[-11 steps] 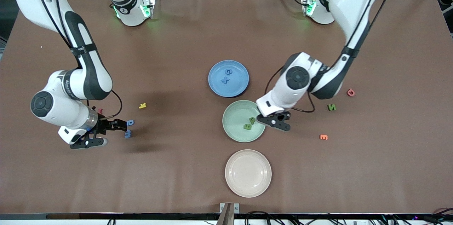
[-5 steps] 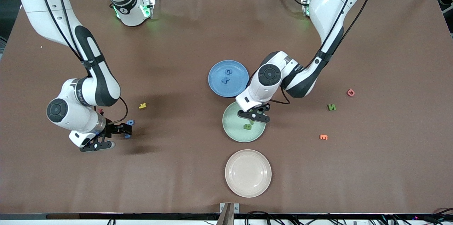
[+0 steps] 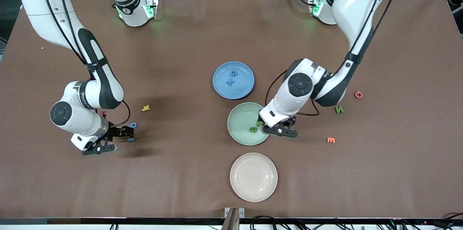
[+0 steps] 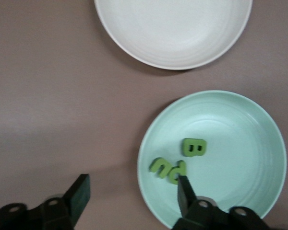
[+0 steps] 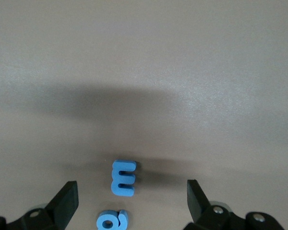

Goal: Sort letters by color into matching plates
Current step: 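Grasp the blue E with the right gripper while the left gripper reaches the N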

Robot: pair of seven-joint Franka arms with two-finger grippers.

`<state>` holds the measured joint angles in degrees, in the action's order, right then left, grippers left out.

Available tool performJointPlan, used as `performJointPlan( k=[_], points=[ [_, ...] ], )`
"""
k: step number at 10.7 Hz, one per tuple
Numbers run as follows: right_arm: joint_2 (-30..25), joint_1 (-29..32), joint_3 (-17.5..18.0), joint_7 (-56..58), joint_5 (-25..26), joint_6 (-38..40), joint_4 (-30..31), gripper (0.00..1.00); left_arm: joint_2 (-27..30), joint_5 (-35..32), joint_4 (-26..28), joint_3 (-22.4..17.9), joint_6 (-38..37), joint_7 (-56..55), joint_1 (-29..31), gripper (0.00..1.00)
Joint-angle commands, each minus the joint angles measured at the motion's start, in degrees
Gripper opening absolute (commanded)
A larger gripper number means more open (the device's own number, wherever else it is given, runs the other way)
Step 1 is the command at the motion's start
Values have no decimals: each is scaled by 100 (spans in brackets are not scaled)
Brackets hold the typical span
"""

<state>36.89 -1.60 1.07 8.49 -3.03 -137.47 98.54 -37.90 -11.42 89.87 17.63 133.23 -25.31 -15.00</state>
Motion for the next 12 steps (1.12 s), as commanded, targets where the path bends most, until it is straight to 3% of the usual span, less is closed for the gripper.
performJointPlan(
  k=[1,4,7,9,12],
  points=[
    [160,89,52,-5,145,-209,7,100,493,-17,101,30,-628,385,269,100],
    [301,28,-19,-5,145,-412,7,100,1116,-9,679,91,-1088,1895,1303,100],
    [398,-25,-19,-5,179,-553,16,98,1451,26,1216,398,-1080,2485,2122,100],
    [433,-60,-28,-5,398,-562,16,82,1505,17,1514,417,-818,3264,2614,100],
    [433,-95,-28,-5,435,-614,112,69,1514,26,1858,417,-237,4303,3021,100]
  ],
)
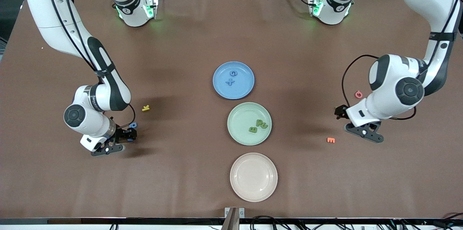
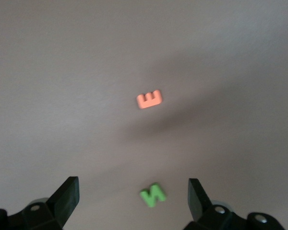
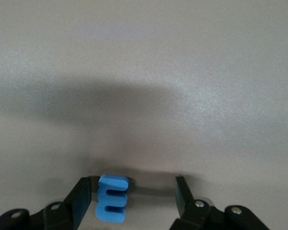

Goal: Sort letters by color into matching plates
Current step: 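Grasp the blue E with the right gripper while the left gripper reaches the N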

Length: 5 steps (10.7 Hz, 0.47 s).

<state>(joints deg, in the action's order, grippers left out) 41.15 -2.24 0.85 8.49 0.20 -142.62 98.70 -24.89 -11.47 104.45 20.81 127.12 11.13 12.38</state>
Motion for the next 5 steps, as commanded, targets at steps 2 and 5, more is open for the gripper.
performJointPlan(
  k=[2,5],
  points=[
    [-2,-31,-6,-5,155,-134,97,62,212,31,540,99,514,697,405,98],
    [-2,-40,-6,-5,156,-178,97,50,291,-21,1233,99,1285,750,599,97]
  ],
)
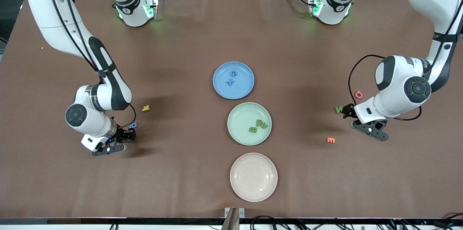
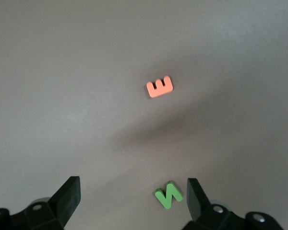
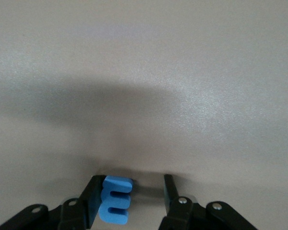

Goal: Sort letters by color into matching plates
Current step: 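Grasp the blue E with the right gripper while the left gripper reaches the N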

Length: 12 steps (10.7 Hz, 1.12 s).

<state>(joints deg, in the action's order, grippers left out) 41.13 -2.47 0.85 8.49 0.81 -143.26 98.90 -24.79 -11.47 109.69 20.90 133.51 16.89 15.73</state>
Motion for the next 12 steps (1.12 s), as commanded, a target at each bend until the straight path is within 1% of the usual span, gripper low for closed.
performJointPlan(
  k=[1,2,4,5,7,8,9,10,12],
  points=[
    [9,-17,-6,-5,95,-150,77,47,299,-21,816,81,781,270,281,96],
    [9,-26,-6,-5,95,-185,77,44,317,-21,870,81,791,289,281,96],
    [9,-35,-6,-5,95,-211,77,39,431,-21,1115,81,1018,550,482,89],
    [9,-43,-6,-5,95,-212,77,35,431,-21,1212,81,1176,709,553,90],
    [9,-44,-6,-5,95,-220,77,32,379,-21,1248,81,1274,990,668,89],
    [9,-44,-6,-5,95,-220,77,31,370,-21,1266,81,1283,1088,685,89],
    [1,-44,-6,-5,95,-212,77,30,396,-21,1405,81,1361,1097,729,87],
    [1,-44,-6,-5,95,-212,77,28,422,-21,1546,81,1545,1097,729,86],
    [1,-44,-6,-5,95,-212,77,27,431,-21,1765,81,1687,1089,721,85]
  ],
)
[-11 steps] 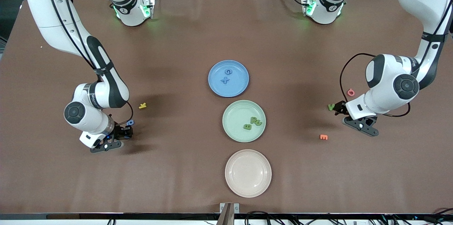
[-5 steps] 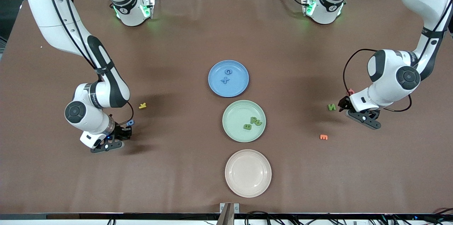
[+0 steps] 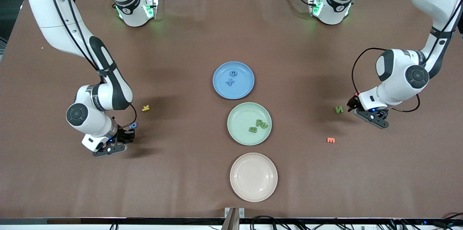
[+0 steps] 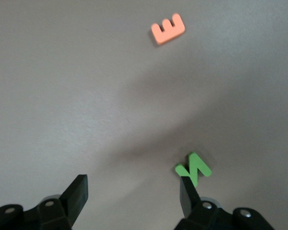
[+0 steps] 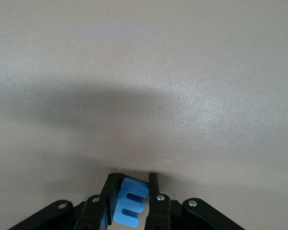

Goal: Sort letters by color into matching plates
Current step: 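Grasp the blue E with the right gripper while the left gripper reaches the N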

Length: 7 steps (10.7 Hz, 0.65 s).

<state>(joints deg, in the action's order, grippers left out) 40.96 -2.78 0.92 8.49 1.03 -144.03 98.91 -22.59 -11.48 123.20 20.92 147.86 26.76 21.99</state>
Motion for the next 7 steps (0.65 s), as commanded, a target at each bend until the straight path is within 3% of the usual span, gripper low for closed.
performJointPlan(
  k=[1,7],
  points=[
    [17,-13,-13,3,81,-135,76,27,228,-21,554,87,409,49,86,85],
    [-35,-13,-13,-5,81,-73,68,22,228,-12,670,201,472,-1066,51,73]
  ],
)
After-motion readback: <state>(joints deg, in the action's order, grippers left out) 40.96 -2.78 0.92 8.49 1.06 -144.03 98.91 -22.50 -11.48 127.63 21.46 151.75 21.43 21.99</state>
